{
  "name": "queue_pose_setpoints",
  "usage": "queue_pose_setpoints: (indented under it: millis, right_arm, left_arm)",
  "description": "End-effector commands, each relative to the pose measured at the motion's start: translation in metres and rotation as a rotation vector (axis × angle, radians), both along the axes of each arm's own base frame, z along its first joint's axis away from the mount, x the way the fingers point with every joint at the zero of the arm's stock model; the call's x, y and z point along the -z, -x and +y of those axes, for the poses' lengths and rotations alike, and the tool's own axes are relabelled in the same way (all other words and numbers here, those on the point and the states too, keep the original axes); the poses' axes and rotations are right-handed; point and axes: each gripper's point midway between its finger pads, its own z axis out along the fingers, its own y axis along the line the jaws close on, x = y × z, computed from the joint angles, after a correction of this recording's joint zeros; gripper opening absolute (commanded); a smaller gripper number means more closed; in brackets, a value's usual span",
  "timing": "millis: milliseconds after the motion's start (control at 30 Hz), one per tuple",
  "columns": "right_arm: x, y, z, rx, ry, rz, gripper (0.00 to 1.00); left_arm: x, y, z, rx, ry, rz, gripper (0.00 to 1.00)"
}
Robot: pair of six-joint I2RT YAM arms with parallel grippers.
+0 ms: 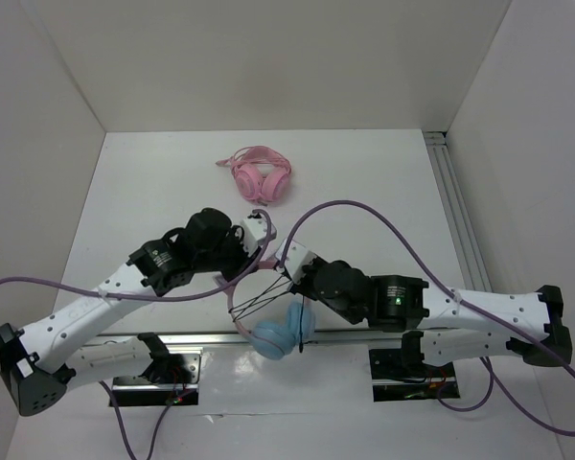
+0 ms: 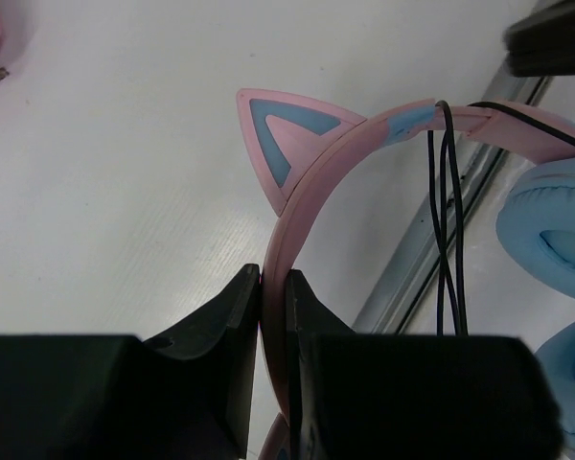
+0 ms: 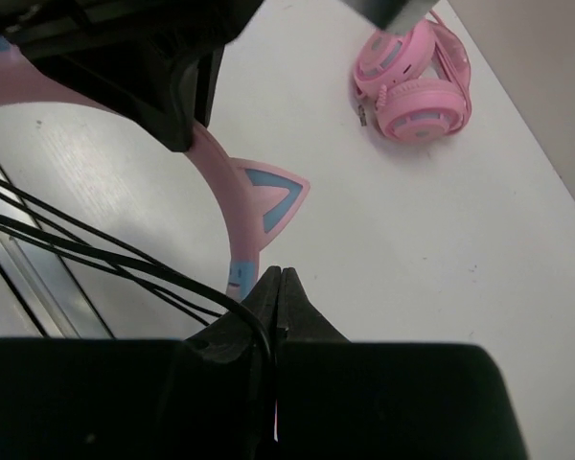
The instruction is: Wrap the headphones
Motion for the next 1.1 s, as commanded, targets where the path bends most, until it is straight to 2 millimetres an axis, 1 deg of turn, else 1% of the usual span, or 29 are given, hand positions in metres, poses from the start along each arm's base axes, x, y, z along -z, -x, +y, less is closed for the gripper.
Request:
queue_pose_setpoints:
  millis: [0, 33, 67, 100, 133, 167, 267, 300, 333, 367, 433, 467, 500, 533, 567, 600, 633, 700, 733, 767, 800, 833, 867, 900, 933, 967, 1000, 1033, 1067]
  right_arm:
    - [-0.022, -0.011, -0.006, 0.083, -0.095, -0.048, 0.0]
    - [-0.017, -0.011, -0.007, 0.083, -0.085, -0.047, 0.0]
    - [-0.019, -0.012, -0.007, 0.092, -0.093, -0.052, 0.0]
    - [-0.016, -0.012, -0.007, 0.092, -0.092, -0.051, 0.0]
    - [-0.012, -0.013, -0.009, 0.104, -0.08, -0.055, 0.0]
    - [-0.015, -0.016, -0.011, 0.118, -0.079, -0.07, 0.0]
    - [-0.007, -0.024, -0.023, 0.188, -0.047, -0.112, 0.0]
    - [-0.008, -0.027, -0.024, 0.209, -0.06, -0.121, 0.0]
    - [0.0, -0.029, -0.027, 0.232, -0.031, -0.136, 0.0]
    - [0.0, -0.031, -0.029, 0.242, -0.025, -0.147, 0.0]
    - [0.006, -0.038, -0.033, 0.276, -0.018, -0.152, 0.0]
    - [0.004, -0.042, -0.035, 0.294, -0.032, -0.154, 0.0]
    - [0.007, -0.052, -0.042, 0.333, -0.017, -0.153, 0.0]
    - [0.013, -0.056, -0.041, 0.341, -0.011, -0.139, 0.0]
    - [0.013, -0.06, -0.04, 0.345, -0.013, -0.127, 0.0]
    - [0.018, -0.067, -0.044, 0.371, 0.007, -0.124, 0.0]
    - [0.019, -0.069, -0.046, 0.374, 0.006, -0.12, 0.0]
    - [0.021, -0.076, -0.045, 0.387, 0.012, -0.114, 0.0]
    - [0.022, -0.075, -0.042, 0.372, 0.01, -0.108, 0.0]
    - [0.02, -0.078, -0.042, 0.375, -0.007, -0.107, 0.0]
    - [0.024, -0.082, -0.046, 0.391, -0.005, -0.106, 0.0]
    - [0.022, -0.085, -0.046, 0.39, -0.017, -0.104, 0.0]
    - [0.023, -0.086, -0.046, 0.388, -0.018, -0.099, 0.0]
    - [0.026, -0.093, -0.052, 0.413, -0.008, -0.097, 0.0]
    - [0.025, -0.095, -0.051, 0.409, -0.018, -0.093, 0.0]
    - [0.029, -0.098, -0.051, 0.41, -0.009, -0.086, 0.0]
    - [0.028, -0.1, -0.05, 0.403, -0.023, -0.082, 0.0]
    - [0.029, -0.104, -0.052, 0.407, -0.025, -0.076, 0.02]
    - [0.028, -0.105, -0.051, 0.402, -0.036, -0.074, 0.04]
  left_arm:
    - [-0.016, 0.023, -0.007, 0.125, 0.07, 0.009, 0.0]
    - [-0.02, 0.023, -0.008, 0.125, 0.076, 0.003, 0.0]
    - [-0.023, 0.02, -0.005, 0.107, 0.076, -0.019, 0.0]
    - [-0.032, 0.019, -0.003, 0.1, 0.09, -0.042, 0.0]
    - [-0.03, 0.019, -0.001, 0.092, 0.079, -0.04, 0.0]
    - [-0.037, 0.017, 0.0, 0.081, 0.087, -0.061, 0.0]
    - [-0.042, 0.02, 0.002, 0.1, 0.083, -0.071, 0.0]
    - [-0.045, 0.025, 0.001, 0.131, 0.1, -0.076, 0.0]
    - [-0.051, 0.027, 0.0, 0.139, 0.12, -0.089, 0.0]
    - [-0.051, 0.027, 0.0, 0.139, 0.12, -0.089, 0.0]
    - [-0.053, 0.024, 0.003, 0.119, 0.115, -0.106, 0.0]
    - [-0.053, 0.022, 0.005, 0.11, 0.115, -0.106, 0.0]
    - [-0.058, 0.02, 0.005, 0.101, 0.118, -0.12, 0.0]
    - [-0.058, 0.017, 0.008, 0.089, 0.117, -0.12, 0.0]
    - [-0.062, 0.017, 0.007, 0.089, 0.123, -0.127, 0.0]
    - [-0.062, 0.013, 0.01, 0.069, 0.119, -0.132, 0.0]
    - [-0.066, 0.01, 0.012, 0.06, 0.125, -0.14, 0.0]
    - [-0.066, 0.005, 0.016, 0.026, 0.129, -0.133, 0.0]
    - [-0.067, -0.001, 0.02, -0.01, 0.123, -0.135, 0.0]
    - [-0.067, -0.006, 0.024, -0.039, 0.126, -0.131, 0.0]
    - [-0.065, -0.008, 0.024, -0.041, 0.124, -0.118, 0.0]
    - [-0.068, -0.007, 0.018, -0.015, 0.144, -0.113, 0.0]
    - [-0.069, -0.008, 0.02, -0.016, 0.149, -0.109, 0.0]
    - [-0.065, -0.009, 0.018, -0.017, 0.141, -0.1, 0.0]
    - [-0.067, -0.012, 0.02, -0.034, 0.15, -0.102, 0.0]
    - [-0.068, -0.018, 0.02, -0.046, 0.147, -0.099, 0.0]
    - [-0.064, -0.019, 0.019, -0.052, 0.143, -0.082, 0.0]
    - [-0.068, -0.02, 0.019, -0.049, 0.156, -0.083, 0.0]
    - [-0.069, -0.015, 0.015, -0.018, 0.173, -0.068, 0.0]
